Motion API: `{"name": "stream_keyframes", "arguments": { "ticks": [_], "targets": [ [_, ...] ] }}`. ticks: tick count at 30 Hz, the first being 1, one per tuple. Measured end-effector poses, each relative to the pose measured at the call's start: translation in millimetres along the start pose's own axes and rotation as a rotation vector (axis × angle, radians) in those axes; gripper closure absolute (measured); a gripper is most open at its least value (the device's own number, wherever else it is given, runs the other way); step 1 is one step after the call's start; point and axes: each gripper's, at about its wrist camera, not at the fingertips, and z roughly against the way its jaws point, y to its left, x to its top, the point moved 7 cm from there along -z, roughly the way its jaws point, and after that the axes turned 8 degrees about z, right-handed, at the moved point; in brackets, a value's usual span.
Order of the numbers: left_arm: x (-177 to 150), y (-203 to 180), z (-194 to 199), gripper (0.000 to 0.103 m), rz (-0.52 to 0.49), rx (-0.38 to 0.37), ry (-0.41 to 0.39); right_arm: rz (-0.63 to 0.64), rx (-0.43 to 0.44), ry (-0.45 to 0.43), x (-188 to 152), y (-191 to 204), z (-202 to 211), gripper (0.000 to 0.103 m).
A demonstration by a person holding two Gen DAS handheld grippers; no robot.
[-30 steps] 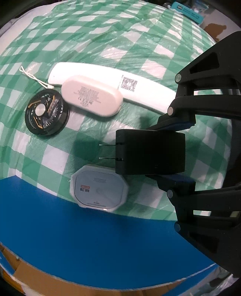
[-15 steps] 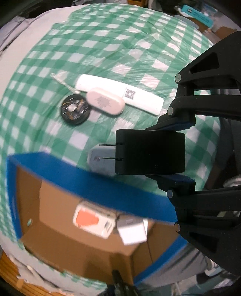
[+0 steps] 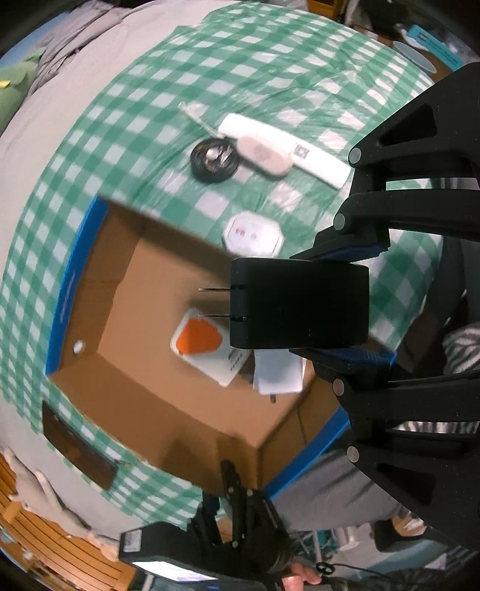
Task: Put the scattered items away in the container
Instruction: 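Lift the black plug charger with the right gripper over the box, then lower the black charger into the box and open the right gripper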
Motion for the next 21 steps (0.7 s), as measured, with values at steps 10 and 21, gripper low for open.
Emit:
{"name": "stream_keyframes", "arguments": {
  "ticks": [10,21],
  "targets": [
    [1.9,0.1,0.3,0.079,-0.003,0.000,-0.002,0.031,0.014,0.065,18.6,27.5,-42.4,0.066],
    [-0.5,-2.0,4.0,0.079,-0.004,0.000,-0.008,0.016,0.004,0.104,13.2,26.0,-69.3,0.066]
  ]
}}
